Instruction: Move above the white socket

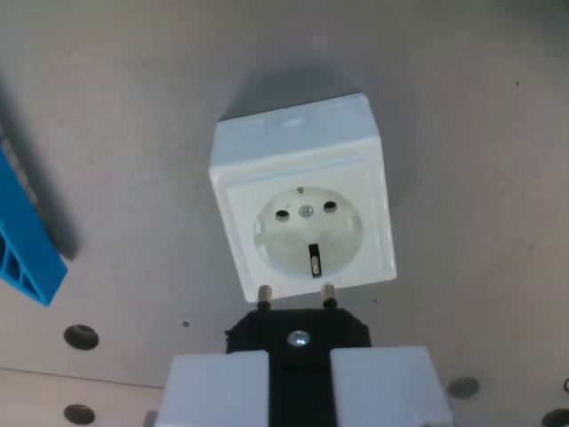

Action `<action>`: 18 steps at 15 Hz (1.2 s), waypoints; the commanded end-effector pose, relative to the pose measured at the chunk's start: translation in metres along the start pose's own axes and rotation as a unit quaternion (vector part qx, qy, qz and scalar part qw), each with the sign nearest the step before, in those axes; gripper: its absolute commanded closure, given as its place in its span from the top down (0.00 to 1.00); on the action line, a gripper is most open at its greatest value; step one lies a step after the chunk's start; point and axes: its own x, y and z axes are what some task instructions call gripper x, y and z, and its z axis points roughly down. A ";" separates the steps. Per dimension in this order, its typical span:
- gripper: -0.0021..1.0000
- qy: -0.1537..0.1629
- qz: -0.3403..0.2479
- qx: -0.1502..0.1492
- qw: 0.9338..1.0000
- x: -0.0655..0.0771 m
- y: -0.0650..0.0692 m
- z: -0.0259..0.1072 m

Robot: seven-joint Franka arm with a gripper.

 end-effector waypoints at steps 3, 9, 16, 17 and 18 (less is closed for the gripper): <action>0.00 0.046 -0.081 -0.028 0.995 -0.007 0.006 0.017; 0.00 0.046 -0.088 -0.032 0.995 -0.010 0.007 0.031; 0.00 0.048 -0.083 -0.035 0.995 -0.012 0.007 0.039; 0.00 0.049 -0.082 -0.035 0.995 -0.013 0.007 0.040; 0.00 0.049 -0.080 -0.035 0.995 -0.013 0.007 0.040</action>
